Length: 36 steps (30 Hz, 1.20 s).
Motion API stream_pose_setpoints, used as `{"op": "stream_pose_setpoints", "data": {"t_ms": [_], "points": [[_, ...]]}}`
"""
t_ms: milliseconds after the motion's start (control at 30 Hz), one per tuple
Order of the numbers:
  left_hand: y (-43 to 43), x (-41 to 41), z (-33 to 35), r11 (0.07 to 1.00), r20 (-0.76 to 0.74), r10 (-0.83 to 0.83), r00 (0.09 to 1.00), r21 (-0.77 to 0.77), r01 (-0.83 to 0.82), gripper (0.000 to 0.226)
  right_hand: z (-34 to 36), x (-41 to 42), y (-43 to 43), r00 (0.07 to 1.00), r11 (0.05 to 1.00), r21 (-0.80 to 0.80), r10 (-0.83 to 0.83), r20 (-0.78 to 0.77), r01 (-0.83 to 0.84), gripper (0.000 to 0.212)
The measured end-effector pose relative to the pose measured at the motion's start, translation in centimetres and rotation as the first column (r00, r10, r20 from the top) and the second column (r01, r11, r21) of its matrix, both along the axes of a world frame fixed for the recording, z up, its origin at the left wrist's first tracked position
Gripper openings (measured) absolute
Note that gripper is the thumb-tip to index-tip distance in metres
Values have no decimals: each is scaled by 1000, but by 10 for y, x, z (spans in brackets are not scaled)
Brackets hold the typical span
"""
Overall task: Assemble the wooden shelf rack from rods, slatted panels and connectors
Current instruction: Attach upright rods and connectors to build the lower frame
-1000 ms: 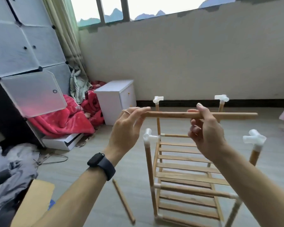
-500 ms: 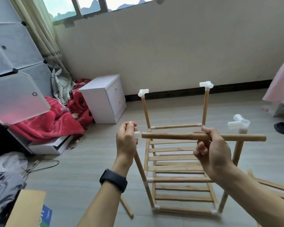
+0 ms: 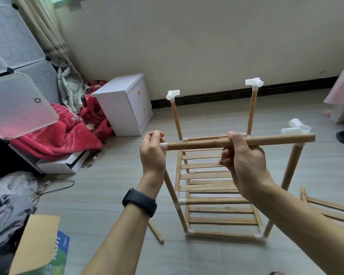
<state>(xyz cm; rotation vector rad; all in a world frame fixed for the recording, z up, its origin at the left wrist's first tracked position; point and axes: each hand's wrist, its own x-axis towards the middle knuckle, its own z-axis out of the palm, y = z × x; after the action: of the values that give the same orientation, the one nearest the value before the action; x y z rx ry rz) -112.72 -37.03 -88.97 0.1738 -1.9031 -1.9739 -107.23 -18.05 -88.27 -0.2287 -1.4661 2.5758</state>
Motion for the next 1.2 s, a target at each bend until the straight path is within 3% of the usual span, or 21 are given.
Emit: {"op": "stream_pose_setpoints", "data": {"t_ms": [200,333,400,467,500,600,700,767,833,933,1000,1100,1200], "points": [[-16,1,-7,997,-54,71,996,-13,-71,26,5,-6,-7,992,991,45,125,-12,-124,27],[-9,5,0,910,-97,236,967,-326,-255,22,6,-5,8,980,977,72,201,8,-201,32],[-2,11,7,734,-273,284,919,-555,-392,22,7,-2,18,971,967,85,238,29,-240,38],[15,17,17,535,-442,167,881,-710,-458,23,10,1,28,961,959,78,271,52,-274,42],[28,19,23,479,-461,67,885,-763,-434,23,11,3,34,960,957,88,272,69,-277,44],[75,26,35,336,-370,-221,903,-897,-286,30,12,10,57,977,964,171,188,99,-202,50],[117,29,40,177,-322,-445,836,-946,-270,40,11,22,90,997,941,331,48,68,-68,63],[141,27,41,111,-245,-564,788,-969,-222,45,11,30,112,999,877,479,-43,31,23,72],[158,23,38,85,-165,-640,750,-986,-145,44,10,34,134,977,769,614,-212,-20,179,78],[164,19,29,98,-241,-633,736,-968,-232,36,7,25,162,901,577,737,-423,-101,353,59],[162,19,25,137,-303,-605,736,-951,-278,34,8,14,166,955,631,753,-296,10,188,49],[163,18,23,168,-343,-574,744,-938,-303,33,11,-7,155,989,707,701,-8,145,-97,52],[156,14,25,175,-365,-523,770,-930,-322,28,14,-22,143,990,757,640,52,134,-127,69]]}}
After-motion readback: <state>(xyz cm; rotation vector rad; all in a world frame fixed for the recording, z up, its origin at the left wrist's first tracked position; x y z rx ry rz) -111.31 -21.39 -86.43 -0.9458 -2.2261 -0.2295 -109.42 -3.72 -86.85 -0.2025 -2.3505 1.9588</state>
